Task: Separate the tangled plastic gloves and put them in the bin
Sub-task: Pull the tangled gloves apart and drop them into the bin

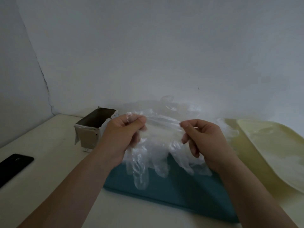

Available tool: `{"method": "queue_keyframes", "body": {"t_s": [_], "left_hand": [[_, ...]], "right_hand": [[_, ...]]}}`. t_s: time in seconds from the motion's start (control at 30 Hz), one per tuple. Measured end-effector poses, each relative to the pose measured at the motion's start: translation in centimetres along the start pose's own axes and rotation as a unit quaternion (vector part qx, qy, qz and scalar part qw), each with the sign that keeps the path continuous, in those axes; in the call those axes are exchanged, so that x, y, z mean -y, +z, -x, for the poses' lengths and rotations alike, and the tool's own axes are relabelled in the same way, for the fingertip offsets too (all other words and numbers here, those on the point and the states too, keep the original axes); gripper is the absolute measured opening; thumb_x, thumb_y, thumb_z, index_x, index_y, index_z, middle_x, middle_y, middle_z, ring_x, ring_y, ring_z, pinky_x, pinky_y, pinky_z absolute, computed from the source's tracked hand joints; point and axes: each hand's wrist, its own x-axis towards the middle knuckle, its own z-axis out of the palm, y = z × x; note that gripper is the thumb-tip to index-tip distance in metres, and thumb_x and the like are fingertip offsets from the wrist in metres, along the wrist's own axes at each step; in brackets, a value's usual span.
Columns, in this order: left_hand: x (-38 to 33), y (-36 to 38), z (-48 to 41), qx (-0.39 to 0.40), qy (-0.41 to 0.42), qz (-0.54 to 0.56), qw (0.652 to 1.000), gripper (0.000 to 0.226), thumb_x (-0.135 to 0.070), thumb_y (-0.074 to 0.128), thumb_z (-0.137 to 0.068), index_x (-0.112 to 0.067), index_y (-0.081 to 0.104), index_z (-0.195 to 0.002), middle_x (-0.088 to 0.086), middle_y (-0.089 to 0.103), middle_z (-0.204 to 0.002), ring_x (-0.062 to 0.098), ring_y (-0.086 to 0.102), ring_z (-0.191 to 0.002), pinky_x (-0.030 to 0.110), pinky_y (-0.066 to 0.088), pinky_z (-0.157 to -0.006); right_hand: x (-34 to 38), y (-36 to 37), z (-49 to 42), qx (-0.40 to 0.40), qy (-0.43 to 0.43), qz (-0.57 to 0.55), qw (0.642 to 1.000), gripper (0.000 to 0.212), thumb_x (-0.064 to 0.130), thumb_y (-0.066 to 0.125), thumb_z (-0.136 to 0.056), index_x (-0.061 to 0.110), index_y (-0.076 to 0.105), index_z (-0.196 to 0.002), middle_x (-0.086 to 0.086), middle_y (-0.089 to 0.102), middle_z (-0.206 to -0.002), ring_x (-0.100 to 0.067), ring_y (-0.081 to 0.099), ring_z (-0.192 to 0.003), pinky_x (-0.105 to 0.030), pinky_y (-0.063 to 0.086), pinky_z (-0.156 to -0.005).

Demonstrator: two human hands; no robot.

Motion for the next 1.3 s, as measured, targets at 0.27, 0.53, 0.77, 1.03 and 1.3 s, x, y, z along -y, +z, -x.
{"method": "queue_keyframes", "body": {"t_s": [0.27,0.53,0.77,1.03,1.3], "left_hand": [[-0.5,-0.4,0.4,0.102,0.013,0.013,0.995,0.009,-0.024,0.073,-0.091,-0.017,0.079,-0.090,0.001,0.068,-0.073,0.012,0.050,-0.053,0.025,0.043,-0.048],[1.0,1.9,1.7,0.181,0.068,-0.083,0.978,0.009,-0.013,0.071,-0.097,-0.005,0.074,-0.094,0.009,0.073,-0.076,0.019,0.059,-0.055,0.030,0.052,-0.049],[1.5,-2.8,-1.2,0.106,0.032,-0.271,0.956,0.010,-0.024,0.074,-0.097,-0.021,0.078,-0.088,0.002,0.071,-0.066,0.015,0.051,-0.046,0.023,0.042,-0.045],[3.5,-1.6,-1.4,0.021,0.092,-0.617,0.782,0.040,-0.051,0.061,-0.099,-0.023,0.068,-0.126,-0.006,0.061,-0.131,0.018,0.060,-0.112,0.036,0.047,-0.099],[4.3,-2.2,-1.9,0.047,0.097,-0.470,0.876,0.013,-0.033,0.074,-0.095,-0.032,0.077,-0.082,-0.017,0.073,-0.081,0.001,0.067,-0.076,0.026,0.056,-0.076]], "right_hand": [[2.3,-0.6,1.1,0.009,-0.043,0.053,0.998,0.047,0.064,0.060,-0.090,0.025,0.074,-0.113,0.008,0.079,-0.103,-0.009,0.075,-0.095,-0.031,0.059,-0.087],[0.4,1.5,0.7,0.097,0.037,-0.177,0.979,0.014,0.017,0.073,-0.090,0.004,0.078,-0.096,-0.017,0.071,-0.082,-0.033,0.061,-0.075,-0.039,0.055,-0.073],[0.9,-0.2,0.1,-0.091,-0.026,-0.033,0.995,0.017,0.026,0.070,-0.098,0.014,0.078,-0.090,-0.007,0.055,-0.058,-0.014,0.035,-0.043,-0.022,0.030,-0.040],[1.0,0.1,1.0,0.125,-0.016,0.116,0.985,0.017,0.034,0.069,-0.097,0.022,0.081,-0.095,-0.007,0.067,-0.063,-0.015,0.040,-0.048,-0.023,0.037,-0.045],[0.6,0.2,0.9,0.242,-0.053,0.201,0.948,0.014,0.028,0.072,-0.096,0.017,0.080,-0.094,0.004,0.075,-0.075,-0.004,0.066,-0.067,-0.023,0.053,-0.068]]}}
